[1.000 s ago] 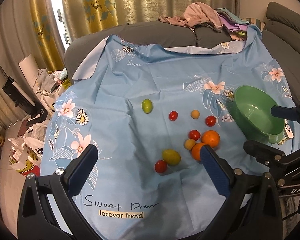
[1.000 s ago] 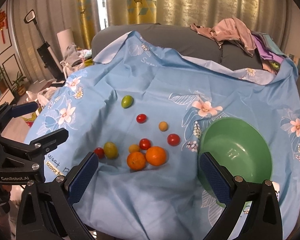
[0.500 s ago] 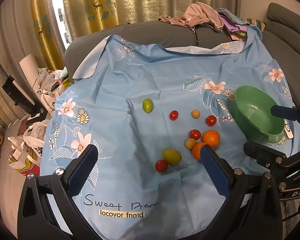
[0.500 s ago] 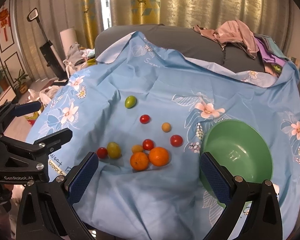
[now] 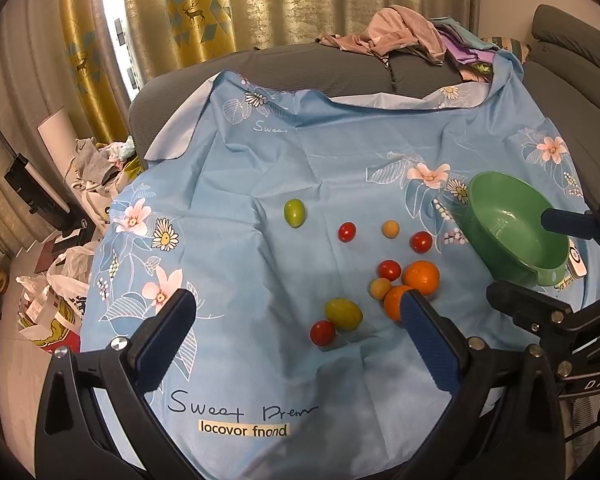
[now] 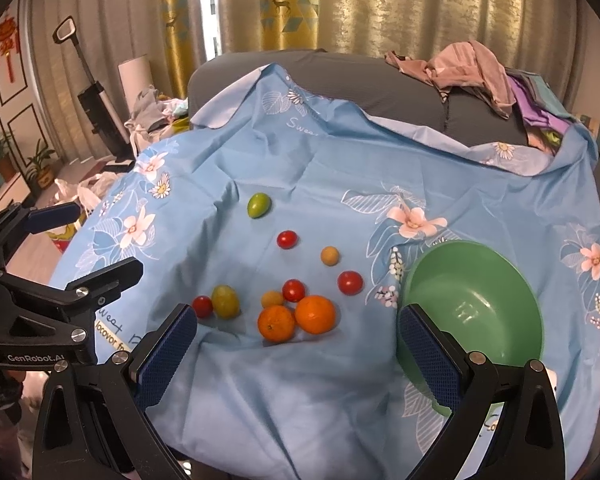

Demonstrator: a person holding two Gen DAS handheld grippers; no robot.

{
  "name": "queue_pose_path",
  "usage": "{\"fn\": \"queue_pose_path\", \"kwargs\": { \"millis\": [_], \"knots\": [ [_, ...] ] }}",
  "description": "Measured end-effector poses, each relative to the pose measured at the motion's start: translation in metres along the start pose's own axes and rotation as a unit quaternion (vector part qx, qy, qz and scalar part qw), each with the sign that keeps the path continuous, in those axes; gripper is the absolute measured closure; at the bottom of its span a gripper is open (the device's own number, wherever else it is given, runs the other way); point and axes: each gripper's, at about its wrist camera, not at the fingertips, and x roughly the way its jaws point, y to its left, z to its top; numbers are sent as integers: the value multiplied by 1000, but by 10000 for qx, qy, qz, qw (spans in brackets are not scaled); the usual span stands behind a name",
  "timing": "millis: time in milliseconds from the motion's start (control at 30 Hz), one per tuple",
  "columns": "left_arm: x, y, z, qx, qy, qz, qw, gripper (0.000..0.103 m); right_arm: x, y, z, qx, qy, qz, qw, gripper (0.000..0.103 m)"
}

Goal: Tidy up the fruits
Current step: 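Lift the green bowl with the left gripper and hold it near the fruits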

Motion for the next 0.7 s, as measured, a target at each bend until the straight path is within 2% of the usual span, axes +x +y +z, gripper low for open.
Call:
{"fn": "queue_pose_path", "kwargs": {
  "millis": [700],
  "knots": [
    [-1, -1, 0, 7, 6, -10, 10000, 1, 0, 1, 0, 9, -7, -6, 10000, 1]
  ]
}}
